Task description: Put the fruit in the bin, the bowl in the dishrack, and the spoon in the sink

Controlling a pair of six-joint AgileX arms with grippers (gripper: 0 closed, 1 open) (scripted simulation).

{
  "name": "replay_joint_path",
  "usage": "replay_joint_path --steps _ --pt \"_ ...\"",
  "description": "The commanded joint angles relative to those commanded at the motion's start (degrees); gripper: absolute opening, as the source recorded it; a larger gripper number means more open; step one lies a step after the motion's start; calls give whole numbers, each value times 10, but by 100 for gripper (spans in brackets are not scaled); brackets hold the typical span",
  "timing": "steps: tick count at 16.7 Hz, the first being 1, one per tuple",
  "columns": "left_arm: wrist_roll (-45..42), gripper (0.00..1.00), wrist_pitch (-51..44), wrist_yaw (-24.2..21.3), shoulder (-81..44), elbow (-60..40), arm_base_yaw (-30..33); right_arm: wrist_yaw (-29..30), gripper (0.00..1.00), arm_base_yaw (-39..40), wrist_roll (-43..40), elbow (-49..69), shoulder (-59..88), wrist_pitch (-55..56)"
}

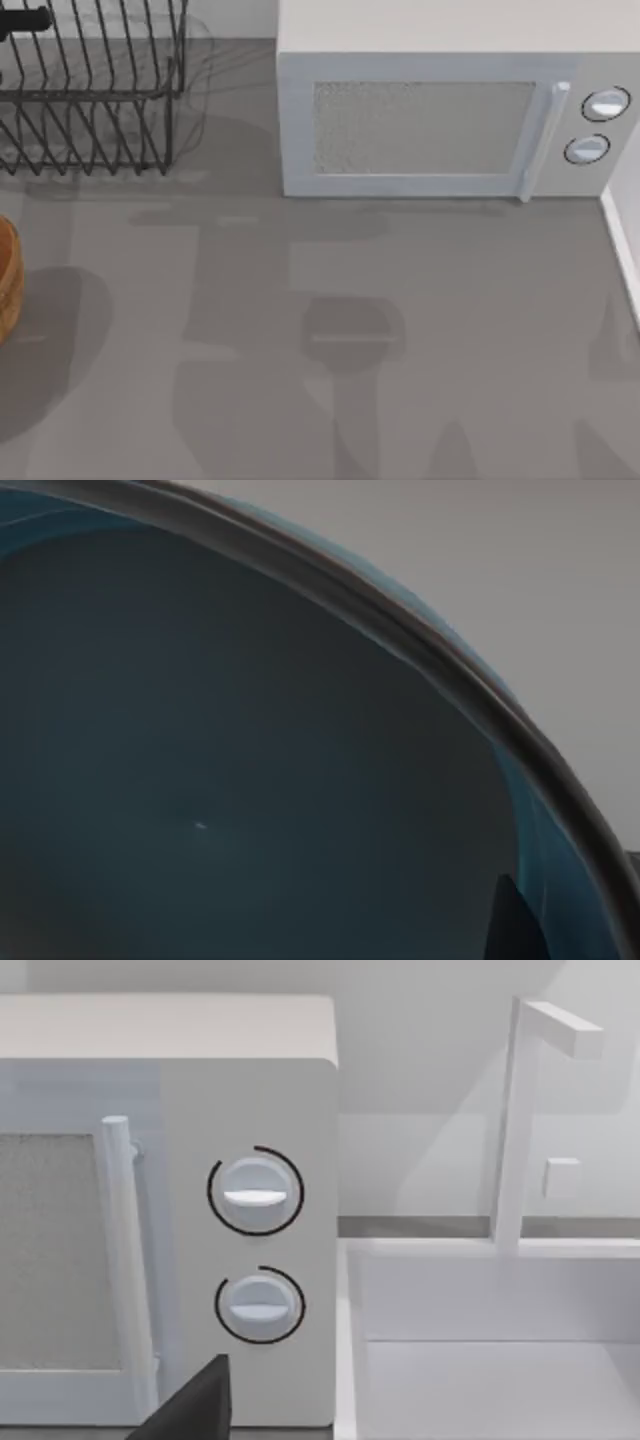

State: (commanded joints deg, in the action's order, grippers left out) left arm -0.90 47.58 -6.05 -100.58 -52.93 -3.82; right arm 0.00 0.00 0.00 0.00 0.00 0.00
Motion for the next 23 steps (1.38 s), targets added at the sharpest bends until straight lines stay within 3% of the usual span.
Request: replay_joint_path --steps 4,17,23 --pt "0 0 0 0 0 0 0 0 100 0 0 0 0 0" --pt "0 98 0 0 0 0 0 0 100 0 0 0 0 0" --pt "0 100 0 0 0 0 0 0 100 0 0 0 0 0"
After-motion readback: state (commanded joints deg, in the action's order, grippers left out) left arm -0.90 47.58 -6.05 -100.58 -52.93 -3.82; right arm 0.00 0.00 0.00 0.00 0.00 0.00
